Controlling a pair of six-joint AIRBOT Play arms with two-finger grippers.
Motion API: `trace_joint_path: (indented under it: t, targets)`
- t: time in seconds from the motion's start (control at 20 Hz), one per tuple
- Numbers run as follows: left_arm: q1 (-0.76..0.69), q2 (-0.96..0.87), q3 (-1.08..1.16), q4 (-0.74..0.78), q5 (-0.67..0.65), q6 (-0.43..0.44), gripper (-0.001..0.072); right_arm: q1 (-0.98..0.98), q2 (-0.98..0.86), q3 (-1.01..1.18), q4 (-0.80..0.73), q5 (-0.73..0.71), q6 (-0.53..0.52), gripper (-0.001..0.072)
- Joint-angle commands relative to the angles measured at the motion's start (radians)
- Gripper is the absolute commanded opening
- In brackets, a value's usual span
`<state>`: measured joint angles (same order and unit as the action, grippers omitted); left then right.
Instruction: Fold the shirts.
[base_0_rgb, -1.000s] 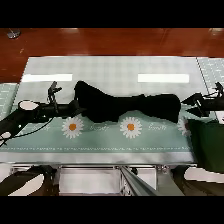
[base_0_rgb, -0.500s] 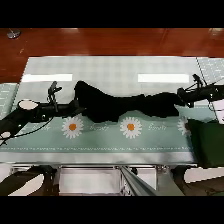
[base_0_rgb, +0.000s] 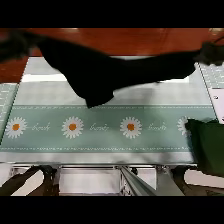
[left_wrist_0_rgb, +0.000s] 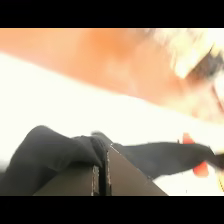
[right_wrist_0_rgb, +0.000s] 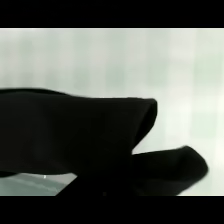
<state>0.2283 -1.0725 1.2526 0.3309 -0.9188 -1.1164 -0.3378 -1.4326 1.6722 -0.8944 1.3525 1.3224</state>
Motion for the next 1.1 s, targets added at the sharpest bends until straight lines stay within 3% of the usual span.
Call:
trace_joint_path:
  t: [0.0,0.3,0.4,0.45,0.65,0.85,1.05]
  targets:
    - [0.126,0.037,0.34,-0.024,-0.037,-0.029,0.0033,0.003,0.201,0.098,-0.004,-0.008,0.02,0.0023]
    - [0.376,0.227,0.525,0.033,-0.055,-0.03,0.0033,0.003,0.61,0.092,-0.164,0.108,0.066,0.0023]
    - [0.448,0.303,0.525,0.178,-0.074,-0.034,0.0033,0.003,0.735,0.04,-0.226,0.115,0.11,0.0023]
    - [0.449,0.33,0.525,0.296,-0.089,-0.076,0.0033,0.003,0.793,-0.011,-0.241,0.118,0.132,0.0023]
    - [0.274,0.333,0.452,0.607,-0.212,-0.198,0.0033,0.003,0.948,-0.333,-0.231,0.147,0.172,0.0023]
    - [0.052,0.281,0.115,0.623,-0.335,-0.21,0.0033,0.003,0.978,-0.734,-0.18,0.128,0.156,0.0023]
    - [-0.034,0.113,-0.164,0.62,-0.151,-0.259,0.0033,0.003,0.872,-0.999,-0.187,-0.023,0.101,0.0023]
